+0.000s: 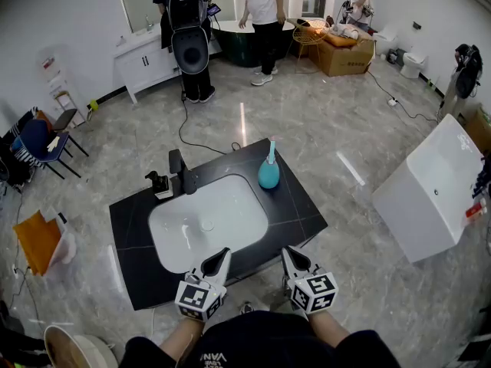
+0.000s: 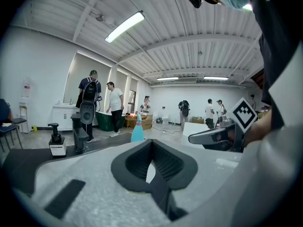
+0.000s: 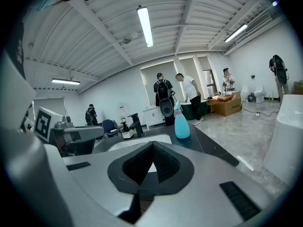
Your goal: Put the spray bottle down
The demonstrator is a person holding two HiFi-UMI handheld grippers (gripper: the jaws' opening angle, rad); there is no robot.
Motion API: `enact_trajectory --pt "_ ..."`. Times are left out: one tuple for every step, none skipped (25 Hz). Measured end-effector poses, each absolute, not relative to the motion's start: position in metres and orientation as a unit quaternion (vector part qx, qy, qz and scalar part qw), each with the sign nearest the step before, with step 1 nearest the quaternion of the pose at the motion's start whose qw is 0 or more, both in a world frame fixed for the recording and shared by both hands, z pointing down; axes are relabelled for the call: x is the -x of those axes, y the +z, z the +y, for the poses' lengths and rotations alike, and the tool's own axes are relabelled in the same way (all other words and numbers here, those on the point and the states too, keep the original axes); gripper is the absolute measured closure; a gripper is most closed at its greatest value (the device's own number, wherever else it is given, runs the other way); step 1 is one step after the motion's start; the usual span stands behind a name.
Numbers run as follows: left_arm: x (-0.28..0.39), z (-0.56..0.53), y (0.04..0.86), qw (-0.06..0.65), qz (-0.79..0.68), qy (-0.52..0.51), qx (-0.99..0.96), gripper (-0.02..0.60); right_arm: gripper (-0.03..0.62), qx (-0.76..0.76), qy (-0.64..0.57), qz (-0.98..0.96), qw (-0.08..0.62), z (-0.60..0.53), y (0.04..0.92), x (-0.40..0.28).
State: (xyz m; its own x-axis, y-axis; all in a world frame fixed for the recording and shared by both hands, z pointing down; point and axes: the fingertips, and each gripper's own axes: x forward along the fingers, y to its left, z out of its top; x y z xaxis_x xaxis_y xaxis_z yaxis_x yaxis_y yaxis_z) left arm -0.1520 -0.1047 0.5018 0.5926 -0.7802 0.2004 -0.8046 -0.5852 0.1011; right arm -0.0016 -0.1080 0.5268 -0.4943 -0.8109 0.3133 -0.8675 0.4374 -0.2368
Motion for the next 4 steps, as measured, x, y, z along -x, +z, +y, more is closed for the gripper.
enact_trajectory --pt "0.1502 -0.1044 0.5018 0.092 -0.444 0.067 -0.888 0.571 0.597 -0.497 0.185 -0.845 0.076 -0.1083 0.5263 0.0012" --pt "0.1483 -0.1042 0.5014 0.093 -0.443 0.068 -0.889 0.571 0.597 -0.496 0.185 -0.845 0.077 -0.1085 0.5258 0.0007" --pt "0.1464 -0.104 0.5008 0.094 -0.441 0.068 -0.89 0.571 0.597 -0.496 0.184 -0.845 0.077 -0.1087 0.5251 0.0002" --pt "0.1445 -0.1039 0.5002 0.094 -0.439 0.067 -0.891 0.571 0.597 -0.496 0.184 -0.845 0.077 -0.109 0.5244 -0.0004"
